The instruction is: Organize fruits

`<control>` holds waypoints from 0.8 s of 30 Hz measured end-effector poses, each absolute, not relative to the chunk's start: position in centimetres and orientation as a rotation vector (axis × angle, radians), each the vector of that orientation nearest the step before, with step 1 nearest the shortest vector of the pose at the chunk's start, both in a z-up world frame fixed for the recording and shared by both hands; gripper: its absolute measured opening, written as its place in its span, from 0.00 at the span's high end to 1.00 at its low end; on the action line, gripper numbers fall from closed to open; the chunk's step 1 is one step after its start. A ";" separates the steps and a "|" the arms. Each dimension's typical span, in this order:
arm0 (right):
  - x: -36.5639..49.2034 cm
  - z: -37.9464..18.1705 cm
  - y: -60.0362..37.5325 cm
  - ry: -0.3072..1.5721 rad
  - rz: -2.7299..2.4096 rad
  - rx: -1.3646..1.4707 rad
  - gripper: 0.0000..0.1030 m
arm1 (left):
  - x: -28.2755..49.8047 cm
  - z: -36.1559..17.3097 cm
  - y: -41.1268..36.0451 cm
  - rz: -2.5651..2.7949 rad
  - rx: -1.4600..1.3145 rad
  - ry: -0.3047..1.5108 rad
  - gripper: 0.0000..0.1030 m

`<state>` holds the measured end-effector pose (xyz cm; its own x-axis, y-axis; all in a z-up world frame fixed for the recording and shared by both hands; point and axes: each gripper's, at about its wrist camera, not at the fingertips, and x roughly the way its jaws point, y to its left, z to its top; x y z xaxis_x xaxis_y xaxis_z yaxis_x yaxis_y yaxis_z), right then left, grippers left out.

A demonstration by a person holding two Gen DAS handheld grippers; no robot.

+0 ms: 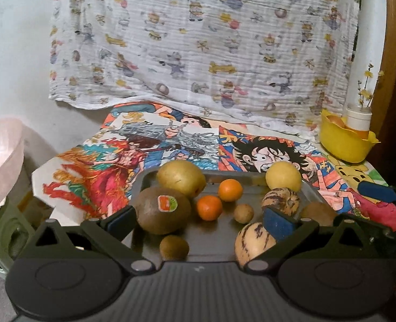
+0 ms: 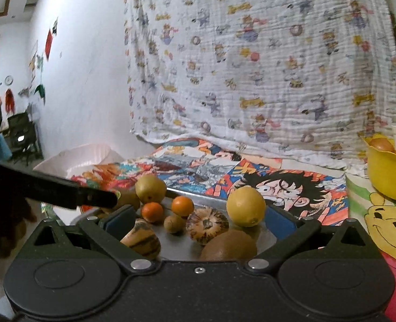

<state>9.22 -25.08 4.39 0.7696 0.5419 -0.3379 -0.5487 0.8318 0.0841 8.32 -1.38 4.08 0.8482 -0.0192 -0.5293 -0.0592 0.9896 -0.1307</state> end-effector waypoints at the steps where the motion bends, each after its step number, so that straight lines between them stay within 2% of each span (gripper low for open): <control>1: 8.9 4.5 -25.0 0.352 0.579 -0.016 0.01 | 8.0 4.1 -1.3 0.027 -0.149 0.555 0.01; 16: 5.5 5.0 -25.0 0.326 0.518 0.027 0.01 | 3.7 3.3 -0.3 0.092 -0.167 0.553 0.01; 24: 4.2 4.5 -24.5 0.370 0.464 0.051 0.01 | 1.9 3.0 0.1 0.135 -0.174 0.557 0.01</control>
<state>4.24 -24.48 4.54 0.8291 0.4458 -0.3373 -0.4276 0.8944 0.1312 1.86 0.07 3.02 0.8408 0.0801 -0.5354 -0.1740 0.9765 -0.1272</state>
